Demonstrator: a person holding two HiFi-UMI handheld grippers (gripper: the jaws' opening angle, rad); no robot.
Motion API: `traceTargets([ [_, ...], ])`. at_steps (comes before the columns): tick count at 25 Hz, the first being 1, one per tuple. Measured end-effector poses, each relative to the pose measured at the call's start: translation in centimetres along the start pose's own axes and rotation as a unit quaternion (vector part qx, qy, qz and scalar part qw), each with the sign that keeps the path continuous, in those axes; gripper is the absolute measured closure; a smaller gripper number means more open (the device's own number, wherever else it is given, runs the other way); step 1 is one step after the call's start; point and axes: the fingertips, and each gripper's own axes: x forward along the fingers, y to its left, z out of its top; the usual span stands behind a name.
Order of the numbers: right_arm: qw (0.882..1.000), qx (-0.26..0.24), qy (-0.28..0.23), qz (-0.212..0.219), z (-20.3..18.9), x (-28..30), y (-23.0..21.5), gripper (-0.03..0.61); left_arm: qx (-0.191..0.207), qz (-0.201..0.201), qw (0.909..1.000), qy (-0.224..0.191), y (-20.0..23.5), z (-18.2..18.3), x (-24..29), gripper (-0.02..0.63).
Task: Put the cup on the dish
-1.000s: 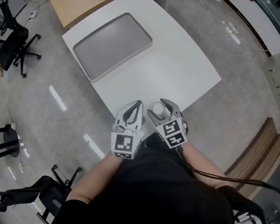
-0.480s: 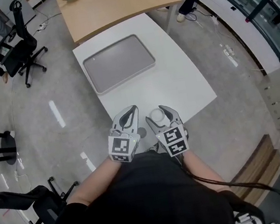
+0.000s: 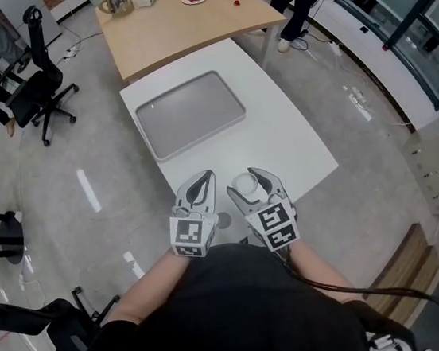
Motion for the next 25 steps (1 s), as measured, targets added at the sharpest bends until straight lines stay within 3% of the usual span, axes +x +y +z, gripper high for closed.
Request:
traceTargets([
  [14,1.0,0.015,0.005,-0.009,0.9,2.2,0.3,0.302,-0.001,-0.003,1.0,0.008,3.1,-0.6,0.3,0.607],
  [25,0.999,0.017,0.008,0.032,2.0,6.7,-2.9,0.302,-0.017,0.054,0.9983,0.016,7.1,-1.0,4.6,0.607],
])
